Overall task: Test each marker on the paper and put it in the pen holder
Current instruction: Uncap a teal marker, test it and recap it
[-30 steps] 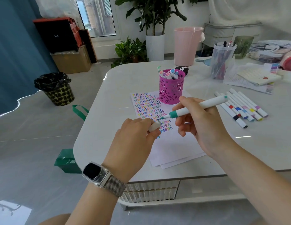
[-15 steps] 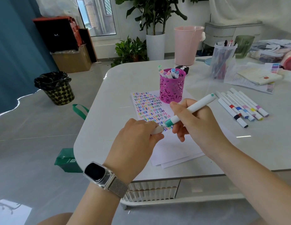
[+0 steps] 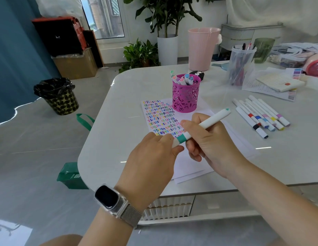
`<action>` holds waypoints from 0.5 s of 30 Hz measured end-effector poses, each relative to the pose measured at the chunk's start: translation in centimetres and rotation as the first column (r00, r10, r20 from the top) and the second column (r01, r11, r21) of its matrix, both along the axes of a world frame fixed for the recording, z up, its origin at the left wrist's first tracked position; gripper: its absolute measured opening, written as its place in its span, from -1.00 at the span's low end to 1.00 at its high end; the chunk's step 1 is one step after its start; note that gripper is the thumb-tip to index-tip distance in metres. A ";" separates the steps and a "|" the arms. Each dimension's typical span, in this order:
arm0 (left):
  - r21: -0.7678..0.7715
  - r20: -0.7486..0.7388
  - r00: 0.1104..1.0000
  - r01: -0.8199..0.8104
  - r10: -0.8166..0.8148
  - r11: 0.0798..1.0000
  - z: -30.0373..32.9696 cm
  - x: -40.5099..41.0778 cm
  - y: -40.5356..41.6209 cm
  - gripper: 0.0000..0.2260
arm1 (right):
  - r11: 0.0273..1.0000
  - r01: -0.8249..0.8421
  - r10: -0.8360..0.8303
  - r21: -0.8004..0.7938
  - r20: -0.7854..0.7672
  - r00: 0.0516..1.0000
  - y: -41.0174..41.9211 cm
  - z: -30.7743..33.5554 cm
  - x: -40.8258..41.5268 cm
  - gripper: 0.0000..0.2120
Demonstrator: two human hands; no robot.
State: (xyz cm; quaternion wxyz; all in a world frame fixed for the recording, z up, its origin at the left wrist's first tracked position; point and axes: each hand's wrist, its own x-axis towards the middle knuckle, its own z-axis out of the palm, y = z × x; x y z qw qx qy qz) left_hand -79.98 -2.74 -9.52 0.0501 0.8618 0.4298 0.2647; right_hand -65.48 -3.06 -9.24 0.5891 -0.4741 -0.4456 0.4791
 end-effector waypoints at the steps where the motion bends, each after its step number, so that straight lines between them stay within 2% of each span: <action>1: 0.043 -0.020 1.000 -0.005 0.006 0.999 0.0 -0.1 0.0 -0.75 | 1.000 0.001 -0.001 -0.006 -0.008 1.000 -0.1 -0.1 -0.2 -0.61; 2: 0.075 -0.029 0.999 -0.014 0.016 0.997 0.1 -0.3 0.1 -0.74 | 1.000 0.004 -0.004 -0.011 -0.015 1.000 -0.1 -0.2 -0.3 -0.61; 5: 0.035 -0.059 0.998 -0.026 0.028 0.999 0.0 -0.4 0.3 -0.77 | 1.000 0.016 -0.017 -0.023 -0.034 0.999 -0.1 -0.3 -0.7 -0.62; 15: 0.045 -0.004 1.000 0.024 -0.024 0.999 -0.9 -0.5 0.7 -0.78 | 0.999 0.018 -0.017 0.035 -0.023 1.000 -0.4 -0.6 -1.1 -0.60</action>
